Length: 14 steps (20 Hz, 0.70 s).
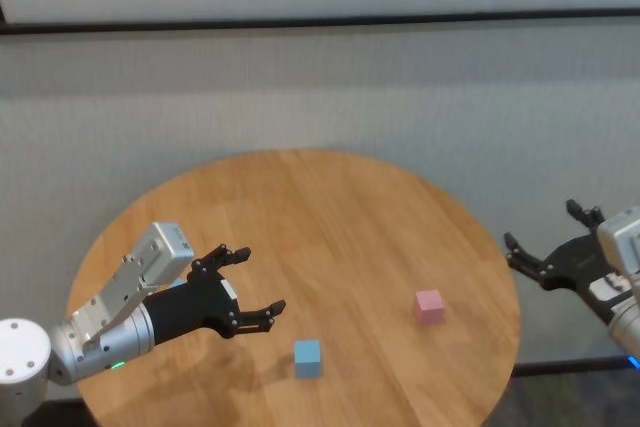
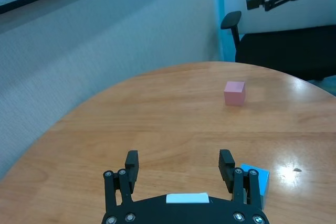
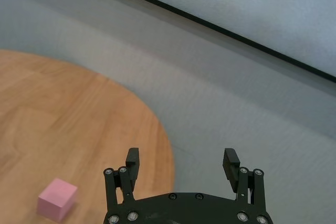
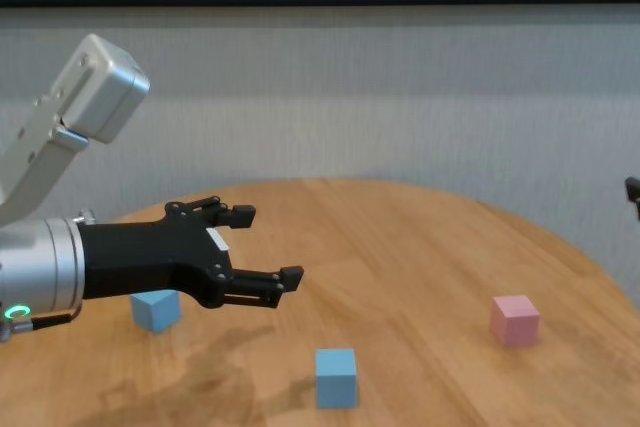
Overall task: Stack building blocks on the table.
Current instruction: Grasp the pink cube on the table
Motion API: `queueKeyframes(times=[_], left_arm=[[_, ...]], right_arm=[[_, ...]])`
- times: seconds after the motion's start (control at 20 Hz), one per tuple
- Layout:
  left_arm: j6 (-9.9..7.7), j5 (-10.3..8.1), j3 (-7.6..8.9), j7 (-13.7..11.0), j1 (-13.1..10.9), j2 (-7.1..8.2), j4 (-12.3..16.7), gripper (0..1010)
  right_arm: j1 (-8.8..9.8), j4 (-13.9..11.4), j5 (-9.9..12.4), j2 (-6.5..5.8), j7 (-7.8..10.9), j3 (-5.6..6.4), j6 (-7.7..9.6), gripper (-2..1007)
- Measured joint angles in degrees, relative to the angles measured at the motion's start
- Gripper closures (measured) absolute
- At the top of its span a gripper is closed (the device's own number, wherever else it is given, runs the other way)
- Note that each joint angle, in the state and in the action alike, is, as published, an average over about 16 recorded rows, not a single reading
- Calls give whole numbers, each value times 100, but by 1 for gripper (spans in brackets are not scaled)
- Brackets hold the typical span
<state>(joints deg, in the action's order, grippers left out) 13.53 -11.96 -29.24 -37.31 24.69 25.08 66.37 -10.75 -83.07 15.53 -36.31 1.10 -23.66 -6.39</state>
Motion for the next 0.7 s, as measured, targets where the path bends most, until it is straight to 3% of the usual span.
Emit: queueKeyframes(times=[0.4, 0.7], left_arm=[[-3, 0, -5, 7, 1, -10, -4, 8], [-6, -2, -7, 11, 3, -14, -7, 8]], right_arm=[[58, -321, 485, -216, 856, 248, 10, 0], [102, -468, 798, -327, 1480, 333, -20, 0]])
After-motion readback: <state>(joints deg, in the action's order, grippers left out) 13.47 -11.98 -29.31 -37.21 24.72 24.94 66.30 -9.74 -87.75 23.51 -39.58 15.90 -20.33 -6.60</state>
